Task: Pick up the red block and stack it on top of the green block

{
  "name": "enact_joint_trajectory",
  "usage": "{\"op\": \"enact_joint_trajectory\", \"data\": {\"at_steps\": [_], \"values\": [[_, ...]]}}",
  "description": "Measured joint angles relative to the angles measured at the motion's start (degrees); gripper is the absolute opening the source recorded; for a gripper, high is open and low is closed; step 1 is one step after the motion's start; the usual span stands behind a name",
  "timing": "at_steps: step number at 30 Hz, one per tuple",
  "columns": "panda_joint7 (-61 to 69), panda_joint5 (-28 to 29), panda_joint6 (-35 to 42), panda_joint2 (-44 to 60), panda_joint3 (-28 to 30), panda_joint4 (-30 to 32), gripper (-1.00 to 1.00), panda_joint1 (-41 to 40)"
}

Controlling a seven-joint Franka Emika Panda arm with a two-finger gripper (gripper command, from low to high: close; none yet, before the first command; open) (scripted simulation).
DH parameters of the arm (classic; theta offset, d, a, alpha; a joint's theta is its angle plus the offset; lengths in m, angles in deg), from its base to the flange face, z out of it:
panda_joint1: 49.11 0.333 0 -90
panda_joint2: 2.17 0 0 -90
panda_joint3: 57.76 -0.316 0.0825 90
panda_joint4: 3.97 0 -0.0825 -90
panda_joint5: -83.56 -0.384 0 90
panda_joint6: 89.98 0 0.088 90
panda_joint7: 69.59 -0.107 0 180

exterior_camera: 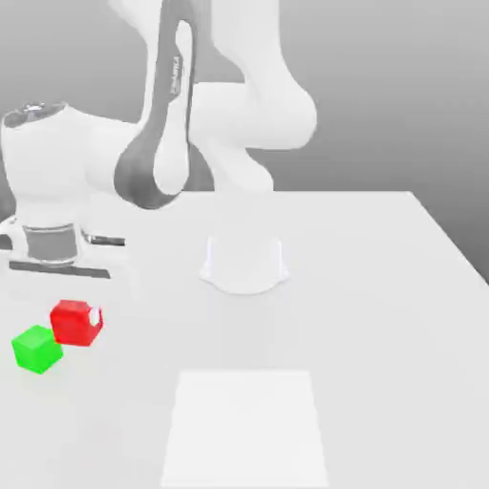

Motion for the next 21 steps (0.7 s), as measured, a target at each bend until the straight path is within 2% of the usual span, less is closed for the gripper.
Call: {"op": "enact_joint_trajectory", "data": {"at_steps": [3,5,7,13,14,21], "values": [[2.6,-1.05,0.56,1.09,1.31,-1.74,-1.0,-6.64],[3.83,-2.45,-0.62,2.6,-1.38,-2.14,-1.0,-10.81],[4.95,-3.91,-2.19,4.4,-3.61,-2.36,-1.0,-7.52],[9.24,-9.86,-7.82,10.9,-6.17,-2.56,-1.0,-8.79],[9.98,-10.89,-8.79,12.02,-6.76,-2.54,1.0,-9.21],[10.15,-11.11,-9.06,12.25,-6.87,-2.54,1.0,-9.28]]}}
